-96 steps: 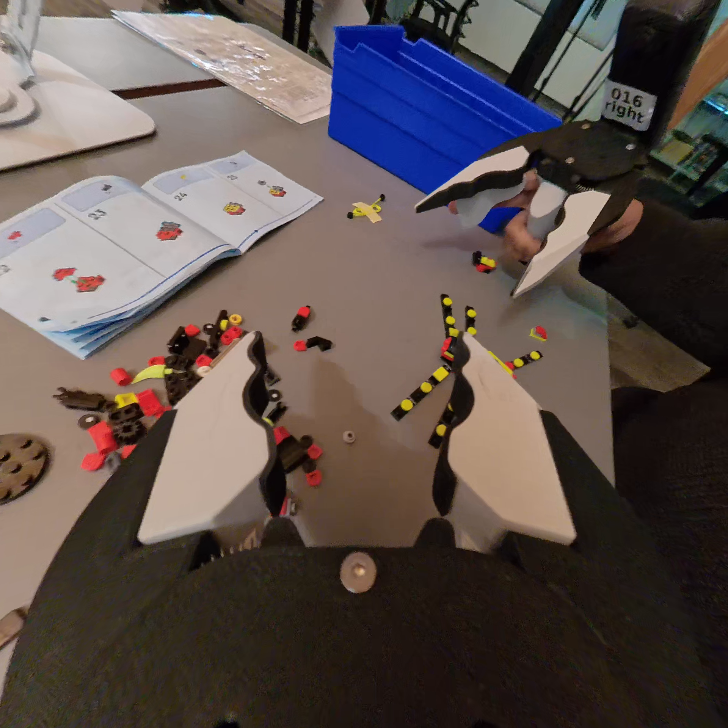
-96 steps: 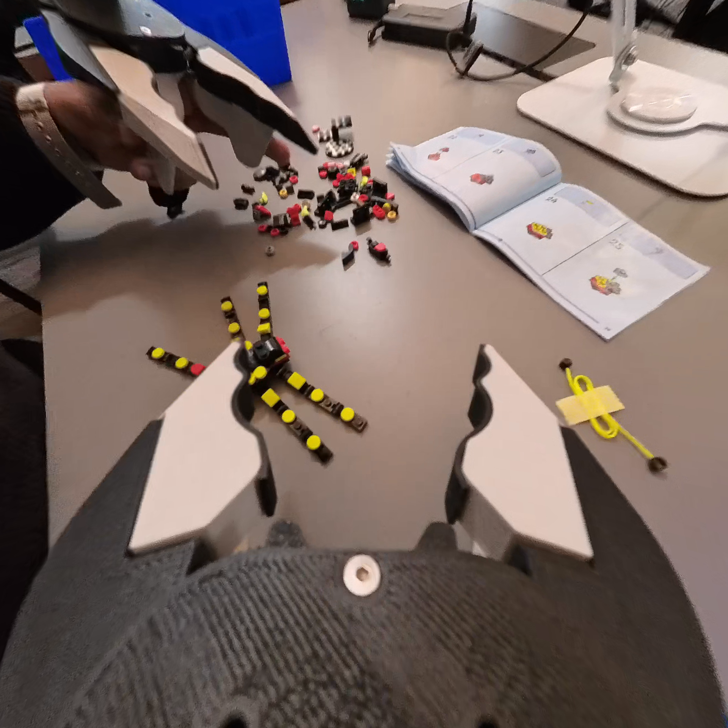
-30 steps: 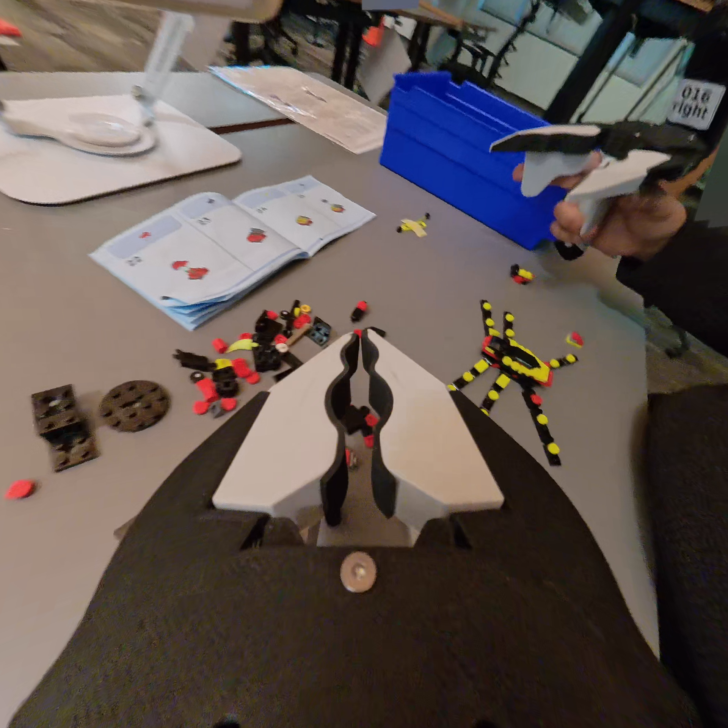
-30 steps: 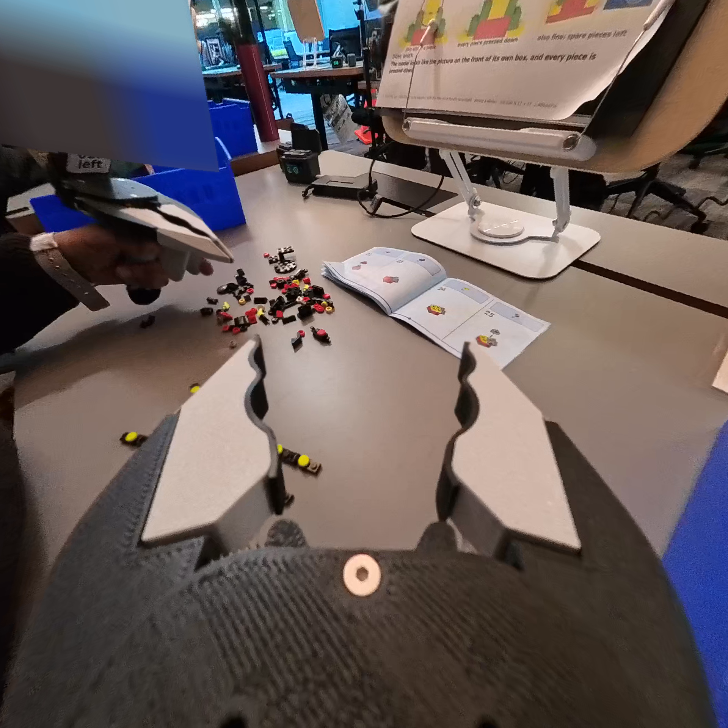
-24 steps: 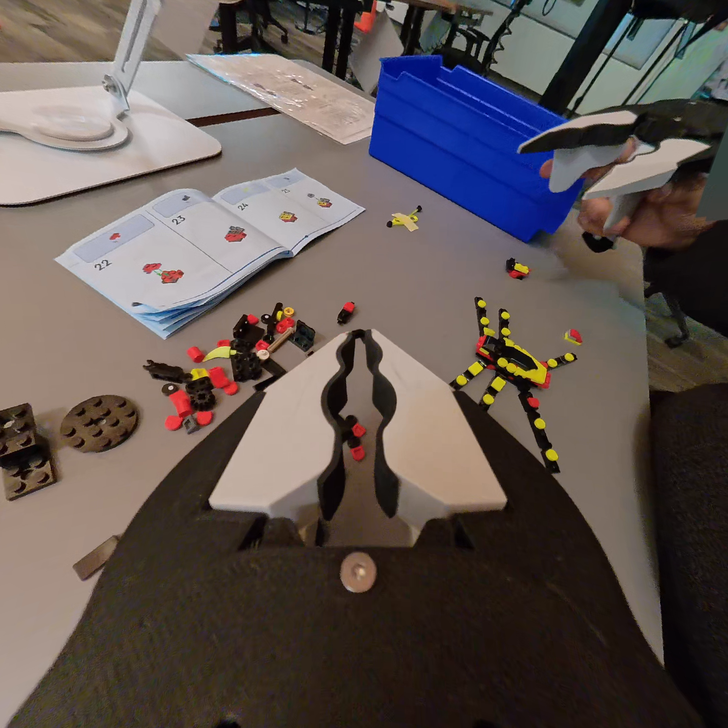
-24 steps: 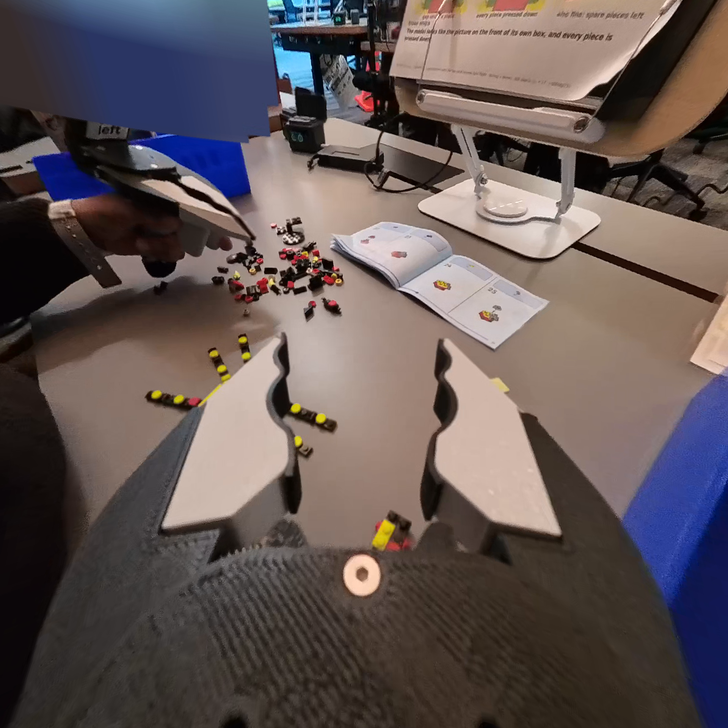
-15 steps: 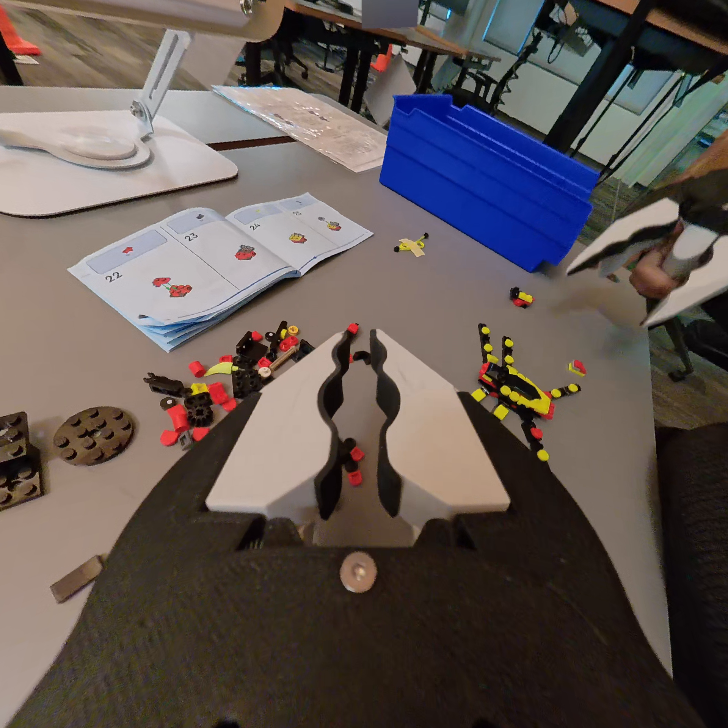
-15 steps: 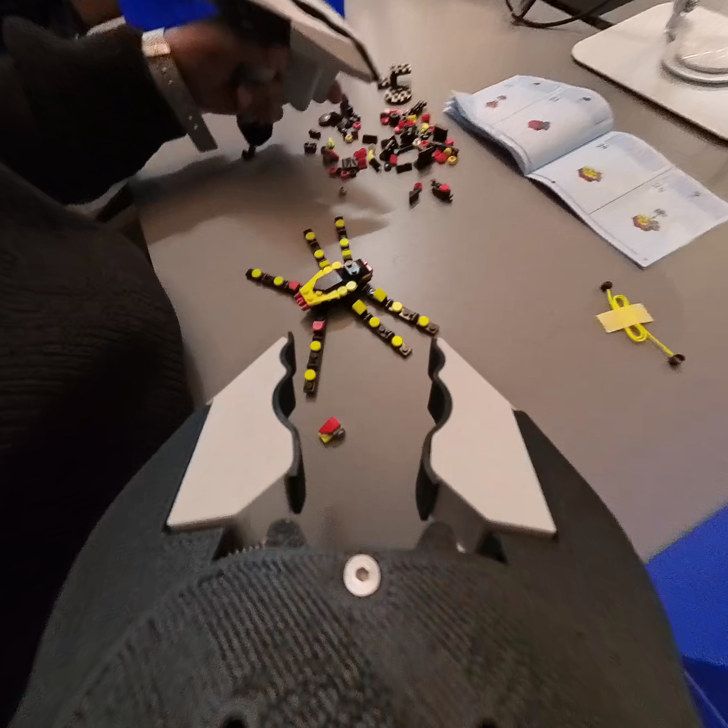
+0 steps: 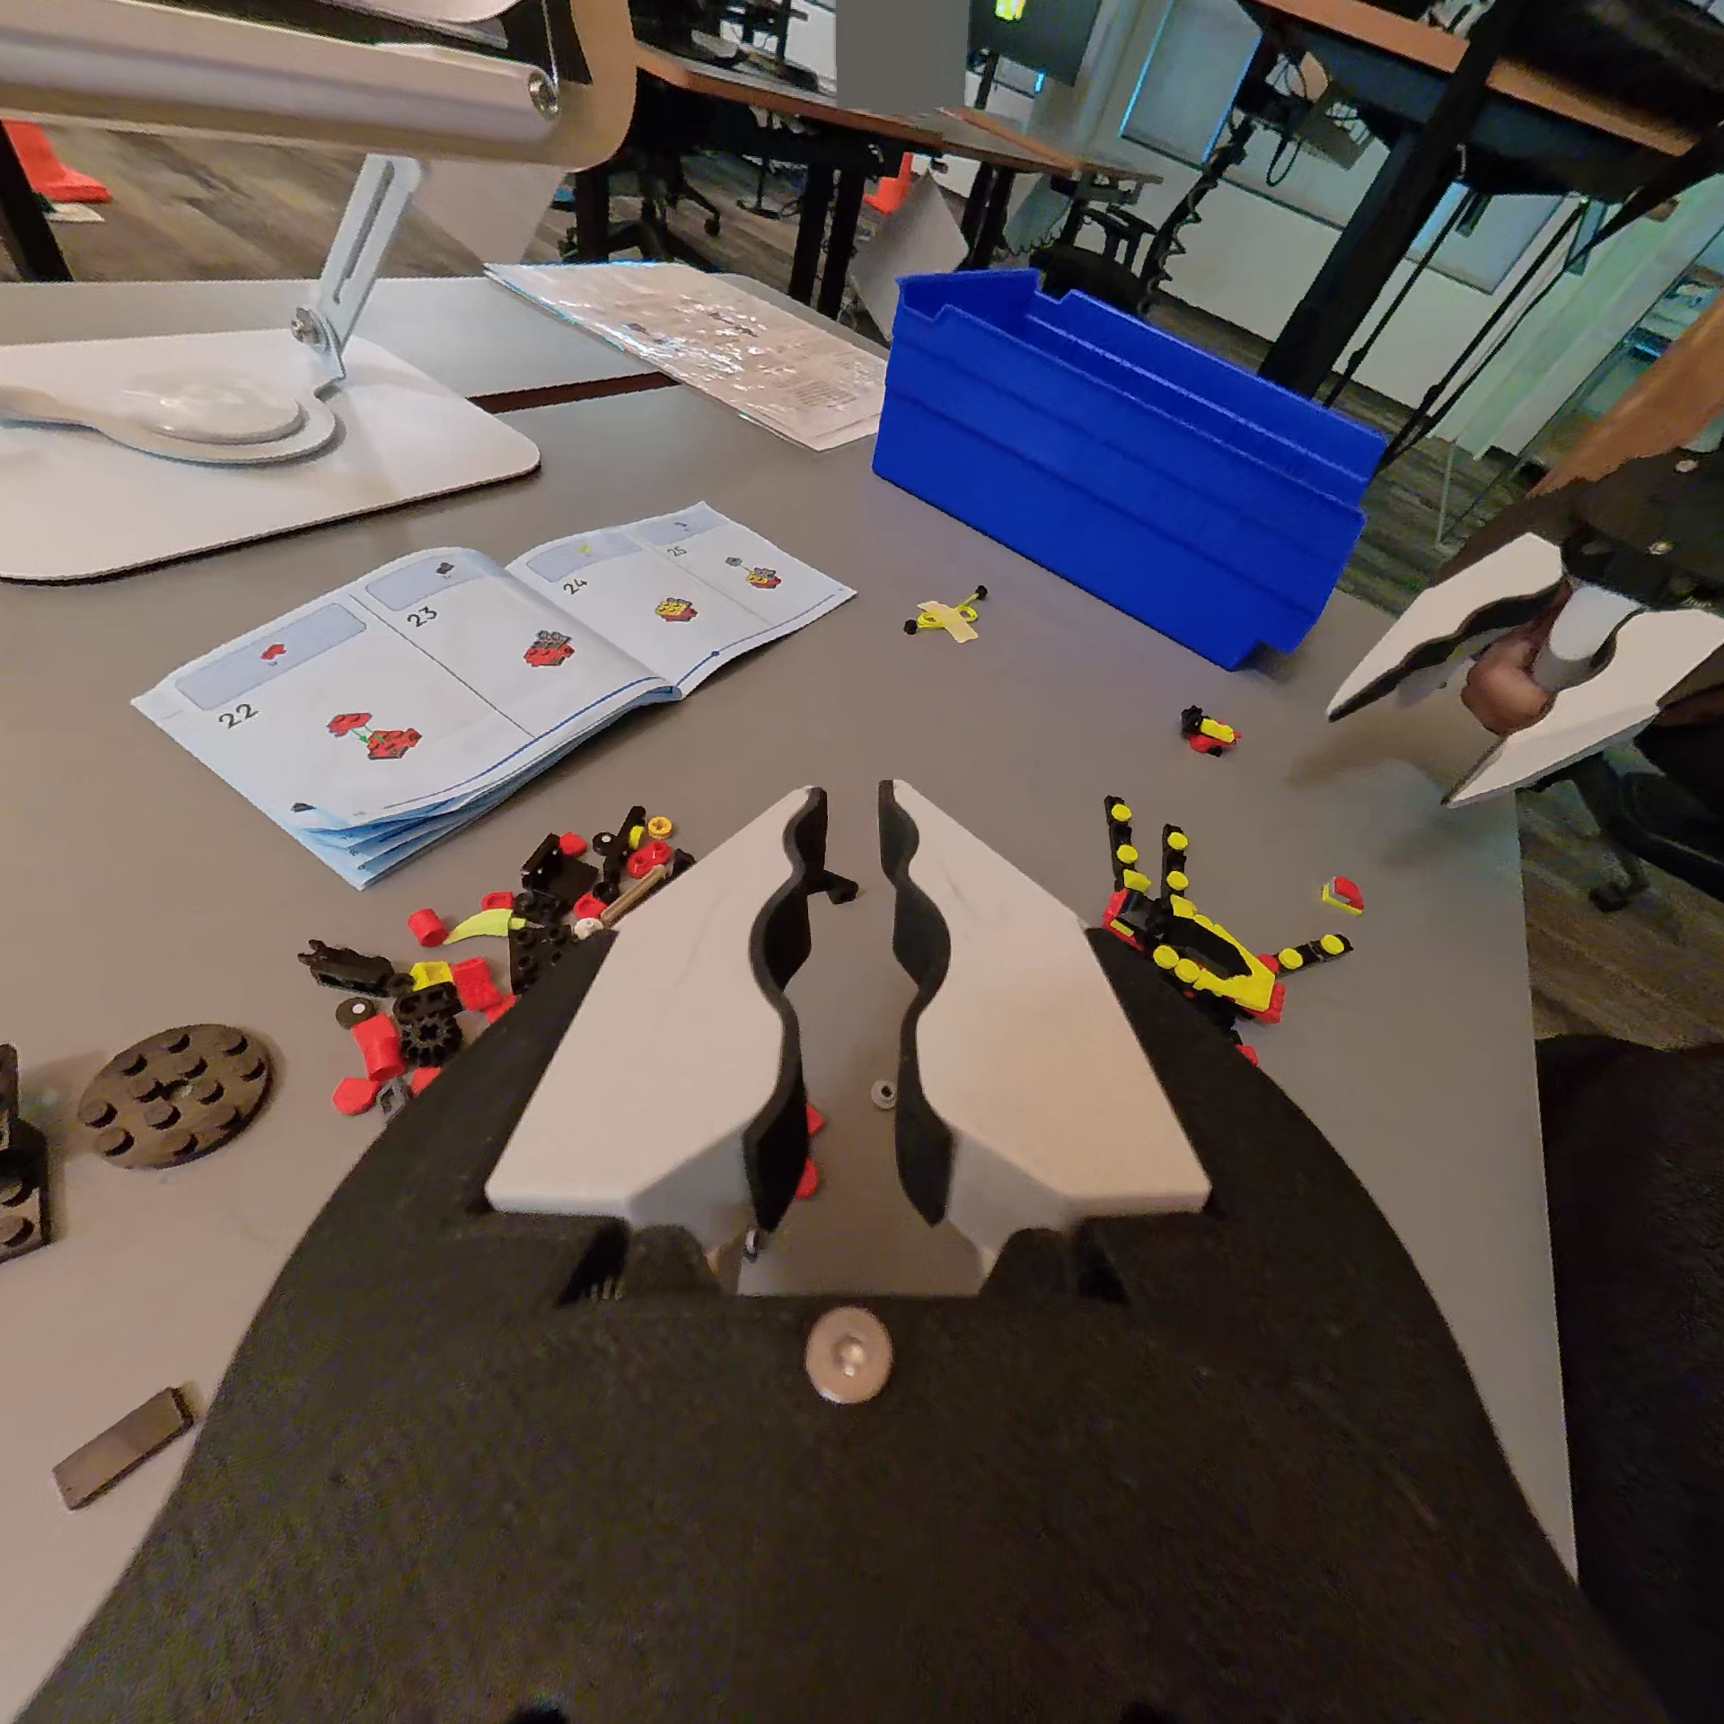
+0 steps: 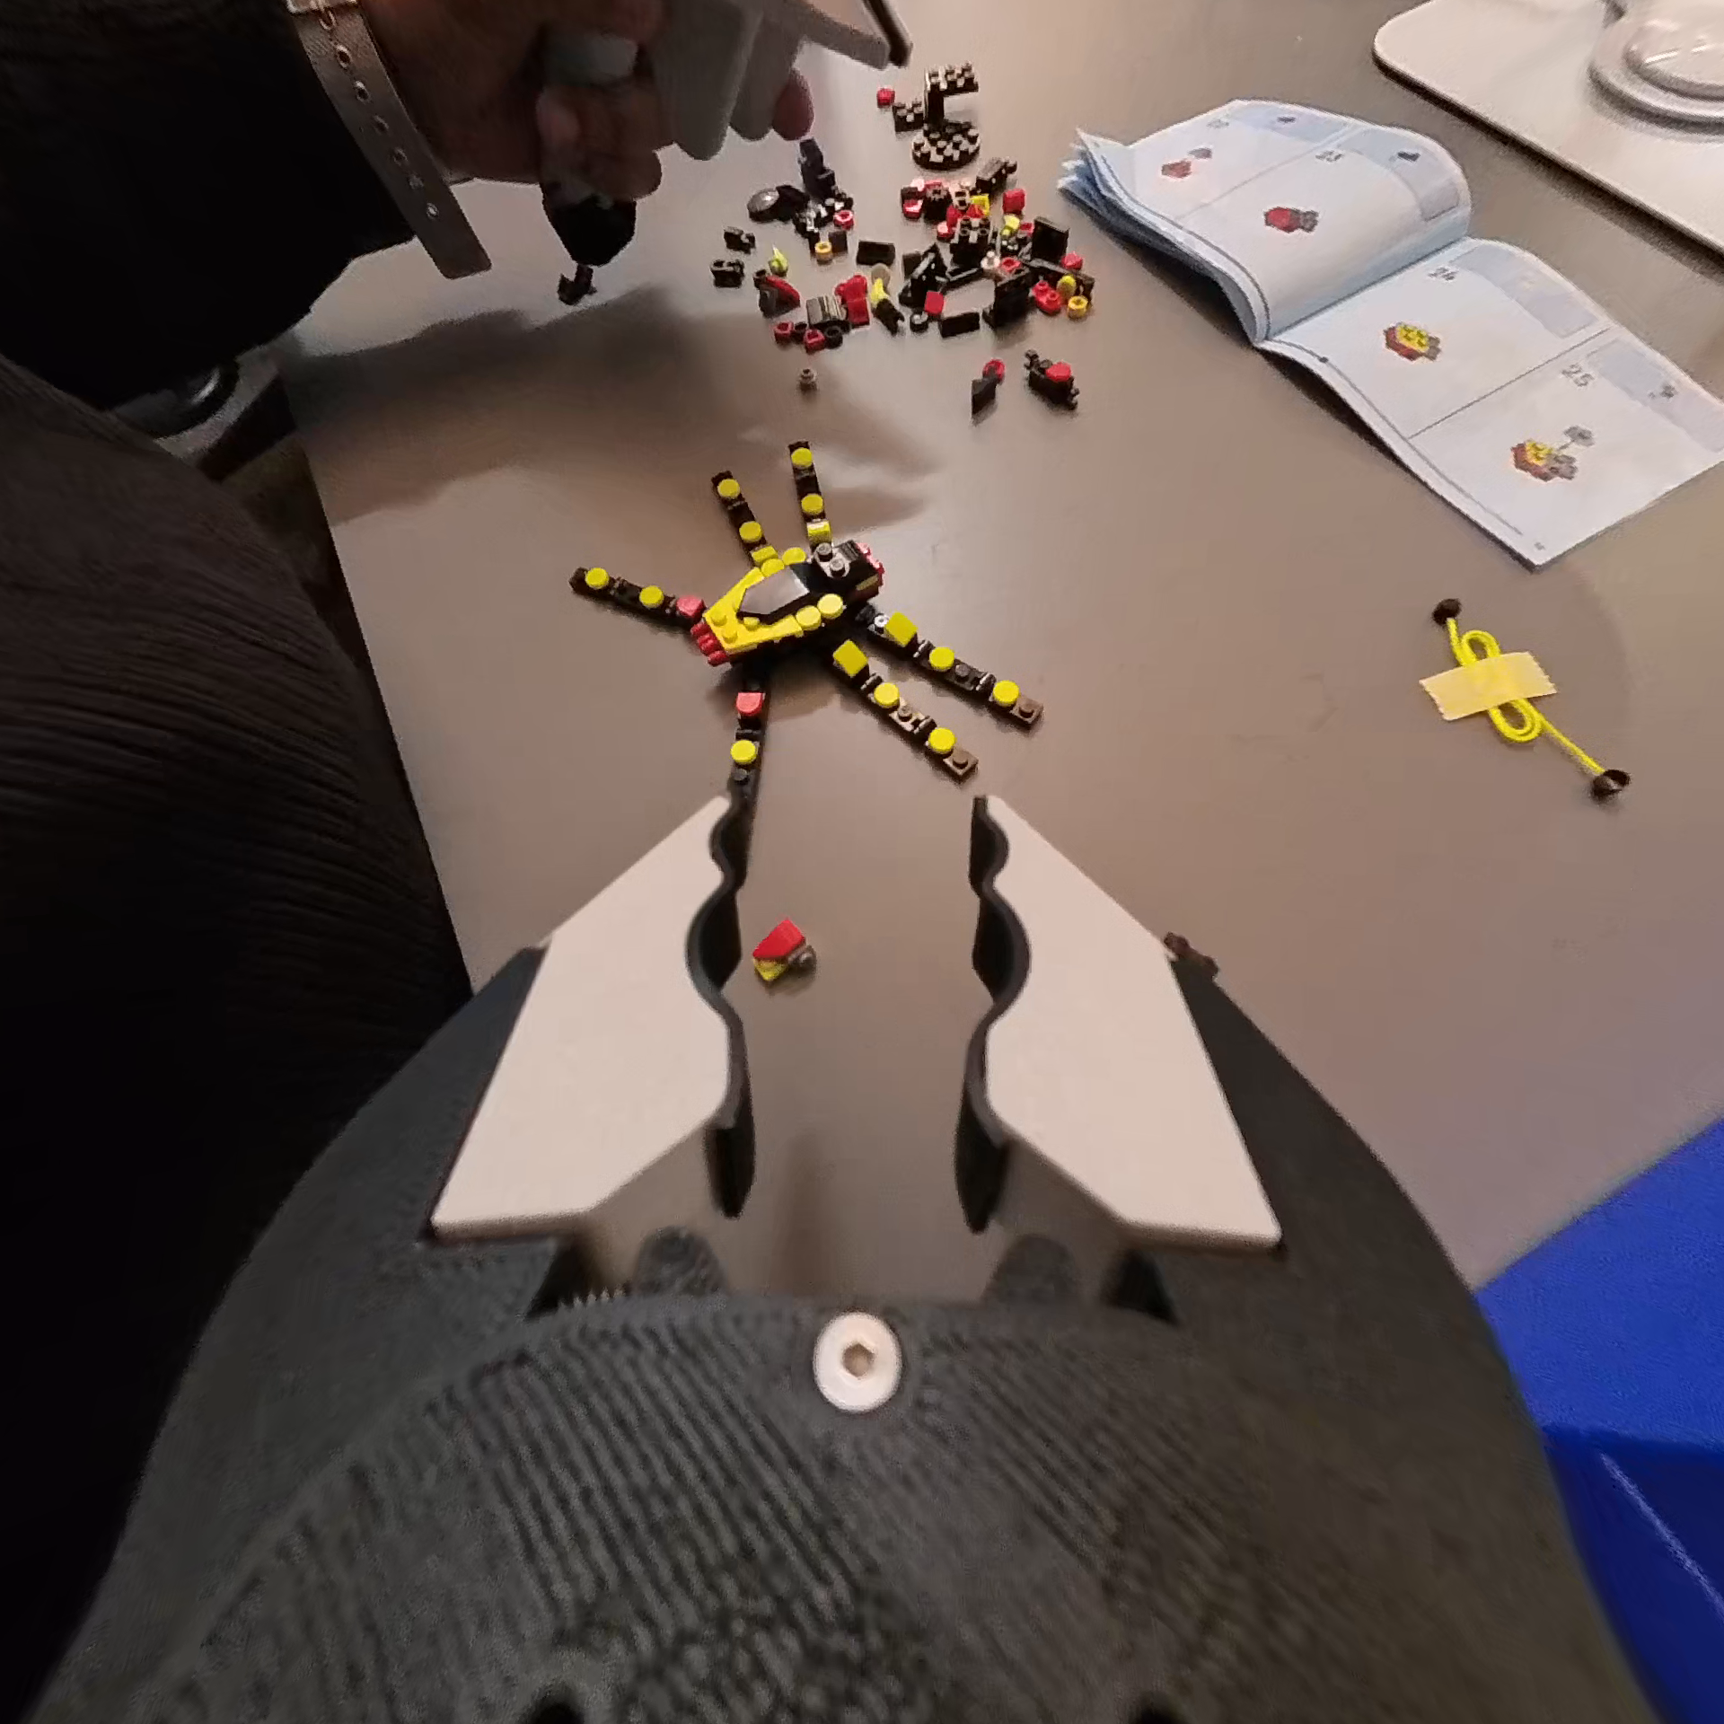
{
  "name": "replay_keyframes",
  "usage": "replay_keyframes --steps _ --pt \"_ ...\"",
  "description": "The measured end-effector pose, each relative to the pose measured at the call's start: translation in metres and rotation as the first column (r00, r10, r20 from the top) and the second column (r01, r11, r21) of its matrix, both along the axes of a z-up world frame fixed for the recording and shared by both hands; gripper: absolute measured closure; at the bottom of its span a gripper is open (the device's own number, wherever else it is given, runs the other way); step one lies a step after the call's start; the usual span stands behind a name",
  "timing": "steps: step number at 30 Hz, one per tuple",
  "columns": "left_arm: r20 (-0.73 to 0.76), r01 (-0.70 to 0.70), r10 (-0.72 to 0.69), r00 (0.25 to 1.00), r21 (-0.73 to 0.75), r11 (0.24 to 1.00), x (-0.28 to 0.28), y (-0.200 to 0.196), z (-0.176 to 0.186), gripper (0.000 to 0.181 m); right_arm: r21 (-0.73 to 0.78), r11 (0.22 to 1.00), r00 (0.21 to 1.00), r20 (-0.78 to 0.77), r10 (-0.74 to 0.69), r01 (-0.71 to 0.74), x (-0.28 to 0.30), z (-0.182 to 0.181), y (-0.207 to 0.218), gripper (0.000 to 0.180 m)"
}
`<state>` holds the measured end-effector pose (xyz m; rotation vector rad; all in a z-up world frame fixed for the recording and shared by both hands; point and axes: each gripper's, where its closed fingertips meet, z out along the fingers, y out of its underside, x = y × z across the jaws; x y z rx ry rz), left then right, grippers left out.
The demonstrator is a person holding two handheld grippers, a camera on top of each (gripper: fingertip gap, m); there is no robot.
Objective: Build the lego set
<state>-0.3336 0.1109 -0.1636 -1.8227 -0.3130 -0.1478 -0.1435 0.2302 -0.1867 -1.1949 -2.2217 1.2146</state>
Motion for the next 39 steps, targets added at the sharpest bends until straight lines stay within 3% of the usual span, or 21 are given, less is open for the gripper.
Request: replay_keyframes --steps 9,20,24,39 --pt "-0.004 0.014 -0.014 1.000 0.008 1.000 0.005 0.004 0.001 0.172 0.073 0.997 0.998 0.060 -0.015 0.010 0.020 -0.019 0.016 0.147" --pt "0.017 0.047 -0.046 0.999 -0.029 0.998 0.009 0.013 -0.010 0.169 0.120 0.984 0.978 0.175 0.110 -0.133 0.030 -0.054 -0.011 0.149" --pt "0.027 0.054 -0.053 0.998 -0.038 0.998 0.010 0.013 -0.013 0.168 0.139 0.979 0.976 0.182 0.121 -0.147 0.027 -0.059 -0.013 0.160" --pt "0.057 0.065 -0.062 0.996 -0.049 0.997 0.010 0.014 -0.018 0.165 0.037 0.998 0.998 0.031 0.051 -0.053 0.002 -0.035 -0.002 0.164"
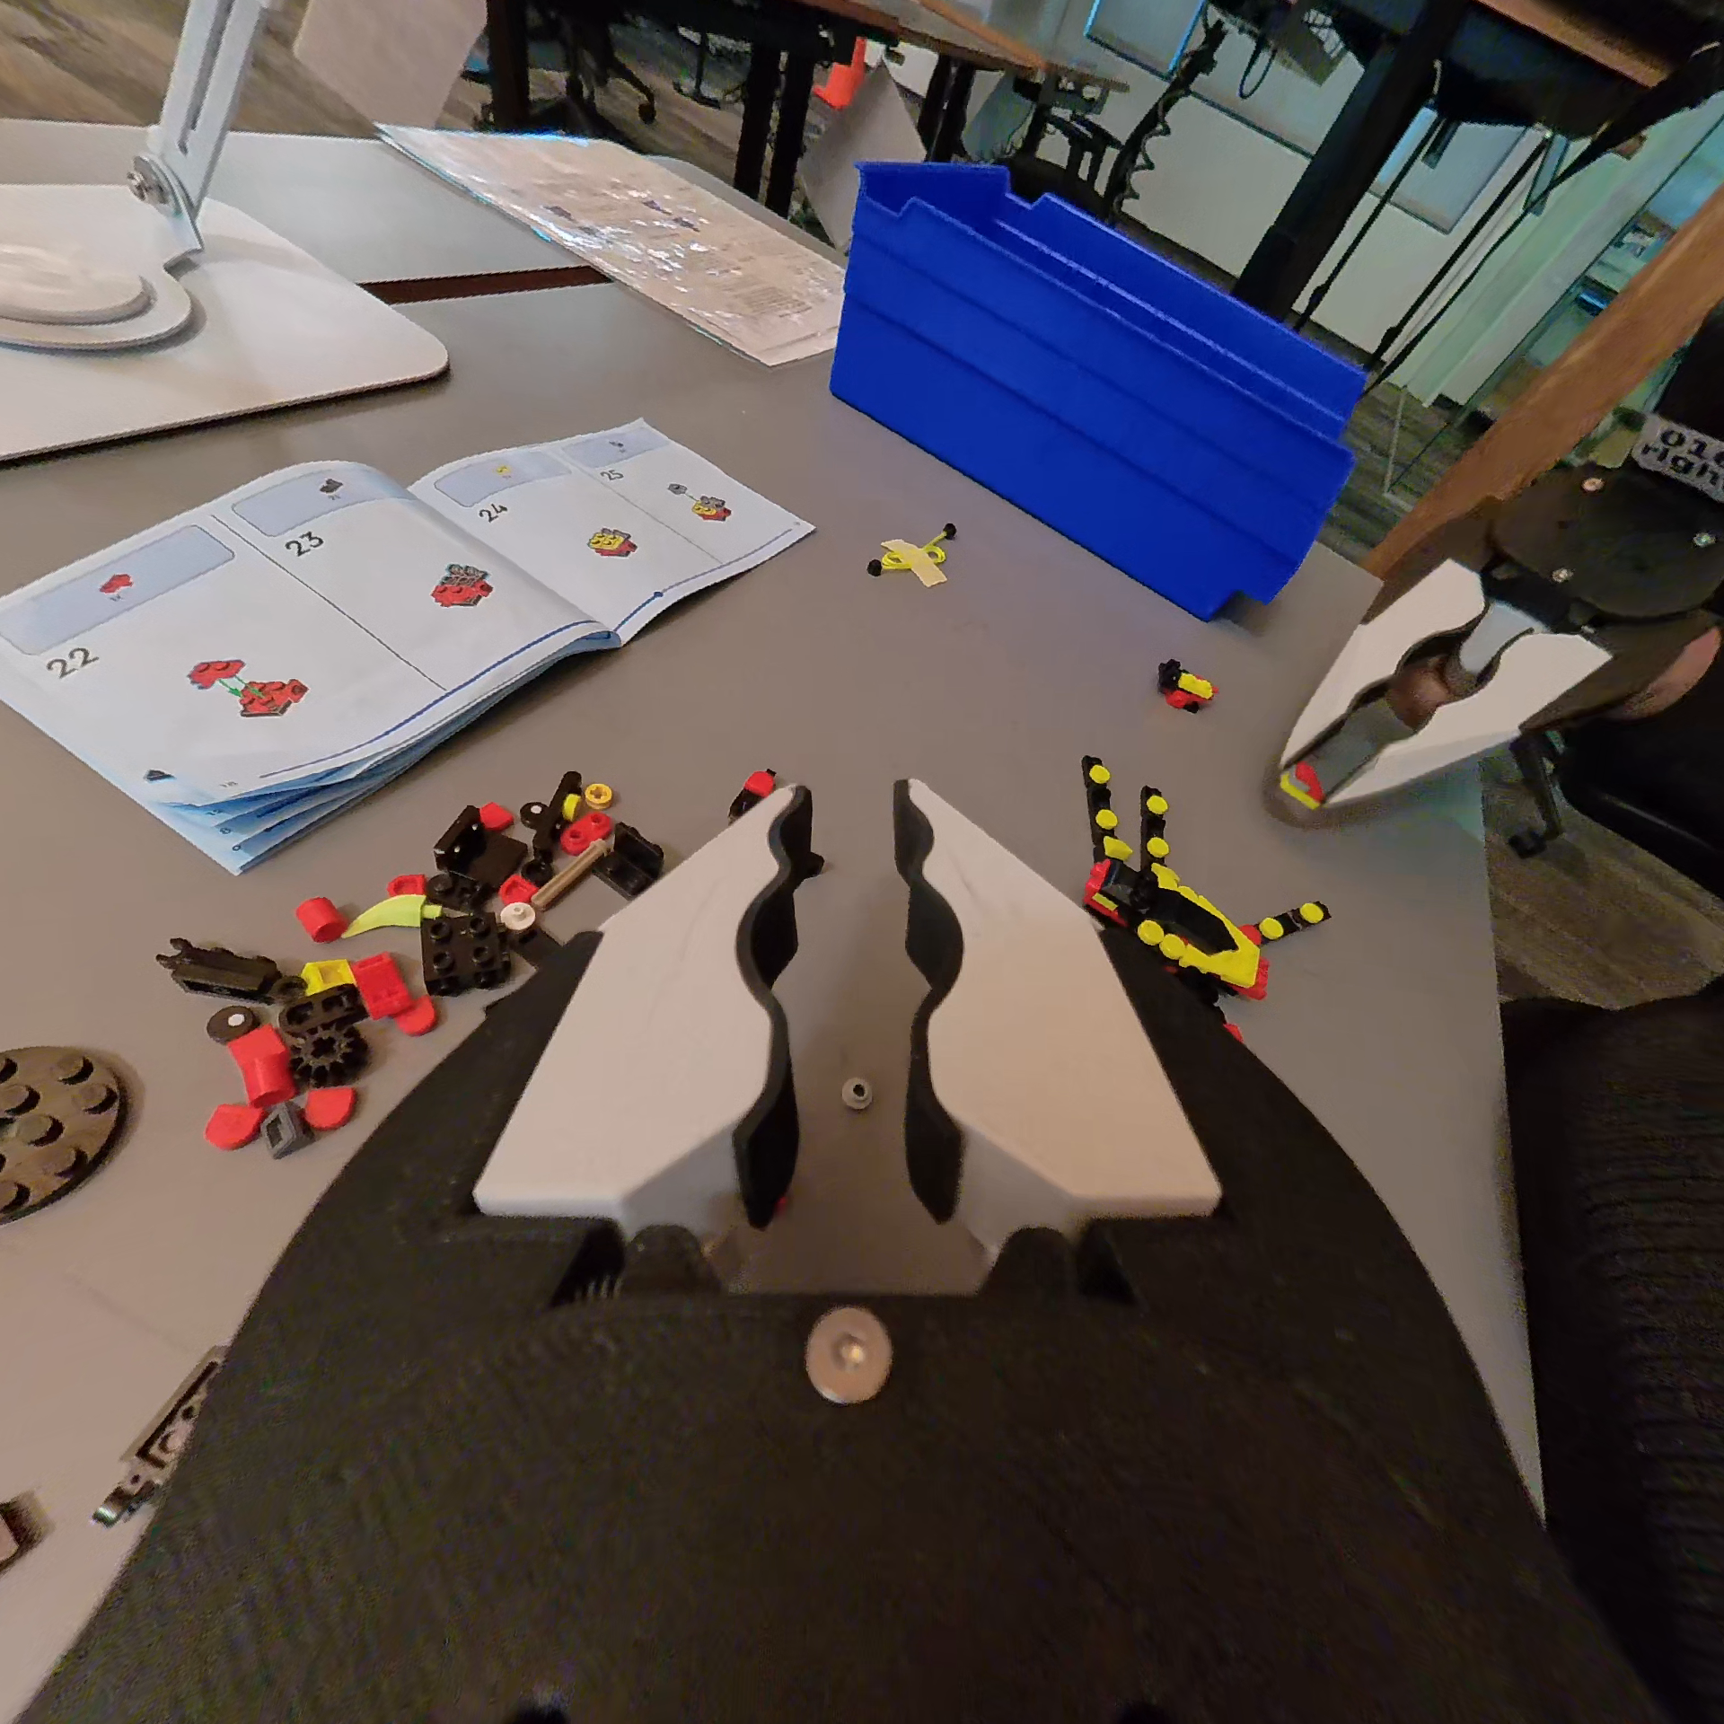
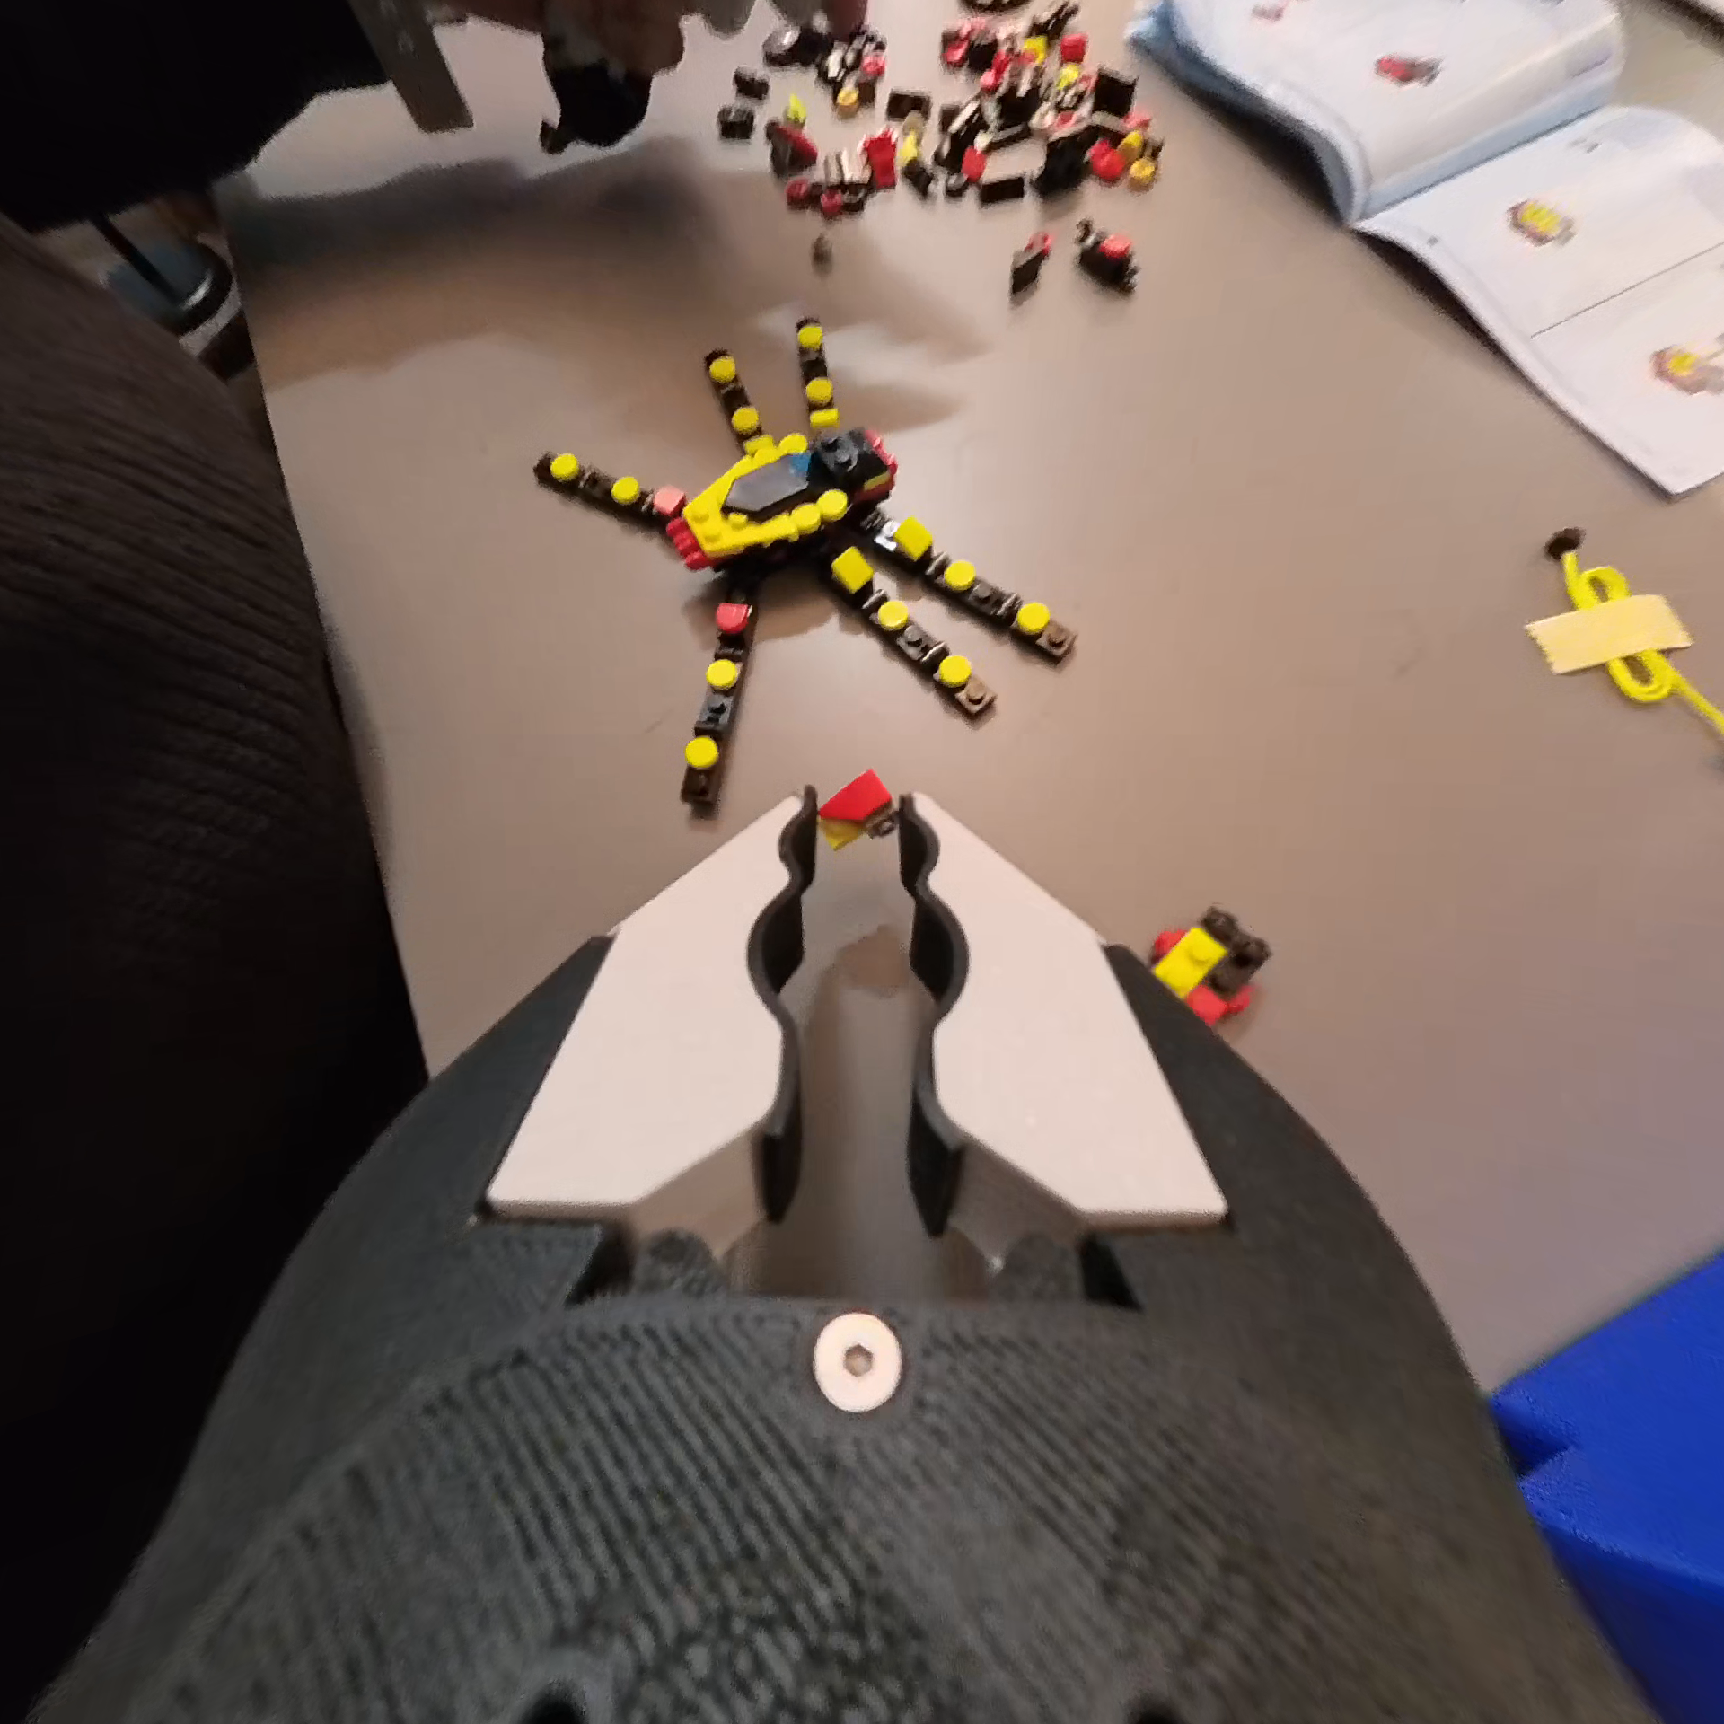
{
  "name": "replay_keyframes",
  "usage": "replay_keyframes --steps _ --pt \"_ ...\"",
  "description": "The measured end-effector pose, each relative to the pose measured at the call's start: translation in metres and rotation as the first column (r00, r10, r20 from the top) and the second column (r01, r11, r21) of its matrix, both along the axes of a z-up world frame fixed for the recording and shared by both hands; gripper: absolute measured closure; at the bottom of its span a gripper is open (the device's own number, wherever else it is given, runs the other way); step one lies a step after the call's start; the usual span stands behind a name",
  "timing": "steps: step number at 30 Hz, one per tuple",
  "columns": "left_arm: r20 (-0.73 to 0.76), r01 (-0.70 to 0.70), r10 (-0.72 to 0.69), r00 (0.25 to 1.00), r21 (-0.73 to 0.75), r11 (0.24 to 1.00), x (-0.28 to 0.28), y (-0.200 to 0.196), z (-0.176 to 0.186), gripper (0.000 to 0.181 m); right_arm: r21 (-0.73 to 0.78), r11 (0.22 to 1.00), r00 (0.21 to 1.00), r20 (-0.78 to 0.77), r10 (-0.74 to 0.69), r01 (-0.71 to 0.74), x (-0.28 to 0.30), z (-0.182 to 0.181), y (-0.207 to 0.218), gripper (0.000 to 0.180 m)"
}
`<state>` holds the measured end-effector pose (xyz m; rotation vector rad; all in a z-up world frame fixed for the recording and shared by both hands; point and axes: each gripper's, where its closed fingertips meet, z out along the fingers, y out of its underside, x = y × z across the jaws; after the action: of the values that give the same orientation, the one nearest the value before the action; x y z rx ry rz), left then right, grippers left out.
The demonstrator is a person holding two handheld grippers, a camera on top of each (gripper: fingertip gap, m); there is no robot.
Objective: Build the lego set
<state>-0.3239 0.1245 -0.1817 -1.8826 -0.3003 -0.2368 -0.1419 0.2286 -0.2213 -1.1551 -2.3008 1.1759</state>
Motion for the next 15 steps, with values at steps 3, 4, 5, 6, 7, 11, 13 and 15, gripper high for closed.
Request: replay_keyframes --steps 3,4,5,6,7,11,13,15 --pt "0.010 0.004 -0.004 1.000 -0.005 1.000 0.000 0.000 -0.002 0.164 -0.039 0.999 0.998 -0.049 -0.032 0.030 -0.008 0.009 0.005 0.164" --pt "0.014 0.006 -0.006 1.000 -0.007 1.000 0.000 0.001 -0.003 0.164 -0.057 0.998 0.997 -0.062 -0.041 0.037 -0.010 0.012 0.007 0.164" --pt "0.019 0.008 -0.008 1.000 -0.009 1.000 0.000 0.001 -0.004 0.164 -0.075 0.996 0.996 -0.071 -0.048 0.043 -0.012 0.014 0.008 0.164" --pt "0.025 0.010 -0.010 1.000 -0.011 1.000 0.000 0.001 -0.005 0.163 -0.088 0.995 0.995 -0.078 -0.055 0.048 -0.013 0.016 0.009 0.164" --pt "0.031 0.013 -0.012 0.999 -0.012 1.000 0.000 0.001 -0.006 0.163 -0.097 0.994 0.995 -0.083 -0.062 0.054 -0.015 0.016 0.010 0.164" --pt "0.062 0.026 -0.025 0.998 -0.018 0.999 0.002 0.002 -0.009 0.160 -0.114 0.990 0.992 -0.087 -0.089 0.079 -0.018 0.015 0.017 0.164" --pt "0.064 0.025 -0.024 0.998 -0.020 0.999 0.002 0.002 -0.010 0.160 -0.133 0.987 0.991 -0.087 -0.099 0.087 -0.020 0.016 0.019 0.164" --pt "0.066 0.021 -0.020 0.998 -0.017 1.000 0.000 0.002 -0.009 0.160 -0.144 0.985 0.990 -0.090 -0.106 0.093 -0.022 0.016 0.021 0.164"
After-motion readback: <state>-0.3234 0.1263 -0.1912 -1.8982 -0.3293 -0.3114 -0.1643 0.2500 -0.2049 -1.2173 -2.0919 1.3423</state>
